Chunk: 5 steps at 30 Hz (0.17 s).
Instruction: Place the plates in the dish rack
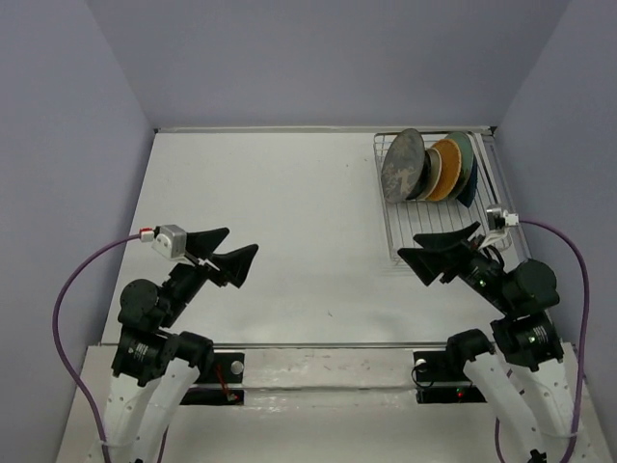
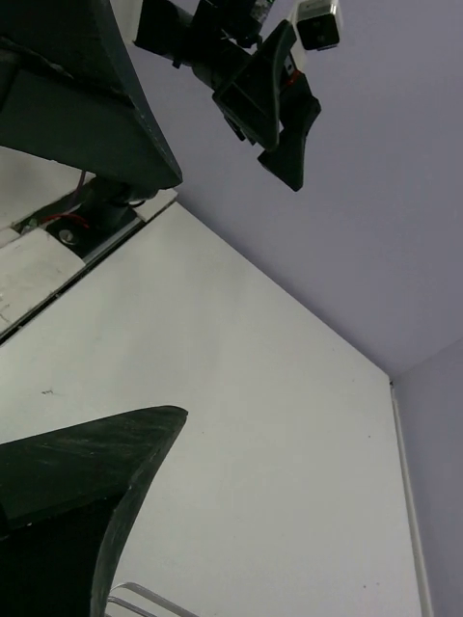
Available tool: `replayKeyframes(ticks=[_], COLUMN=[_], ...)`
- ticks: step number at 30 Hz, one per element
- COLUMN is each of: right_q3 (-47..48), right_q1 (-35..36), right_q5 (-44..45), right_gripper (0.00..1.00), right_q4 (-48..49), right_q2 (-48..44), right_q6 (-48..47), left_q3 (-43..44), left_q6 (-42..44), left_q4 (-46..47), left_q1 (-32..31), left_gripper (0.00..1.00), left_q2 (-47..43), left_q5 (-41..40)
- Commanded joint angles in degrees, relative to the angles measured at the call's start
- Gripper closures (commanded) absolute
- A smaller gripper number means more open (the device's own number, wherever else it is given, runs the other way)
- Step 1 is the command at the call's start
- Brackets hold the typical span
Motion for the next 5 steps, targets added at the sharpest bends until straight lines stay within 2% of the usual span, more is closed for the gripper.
replayKeyframes(ticks=[1,5], right_q3=[-1.17,0.58], right_q1=[0.01,0.01], right_q5=[-0.89,-1.51], right_gripper=[0.0,0.0], right_q4=[1.03,2.87], right_q2=[1.33,3.1], right_q6=[2.14,2.58], left_q3=[0.16,0.43], left_q6=[1.86,2.04], left_q4=[1.8,1.36], left_q1=[-0.09,-0.18], left_gripper=[0.01,0.01], left_q2=[-1.21,-1.04], left_q5=[-0.35,-0.97])
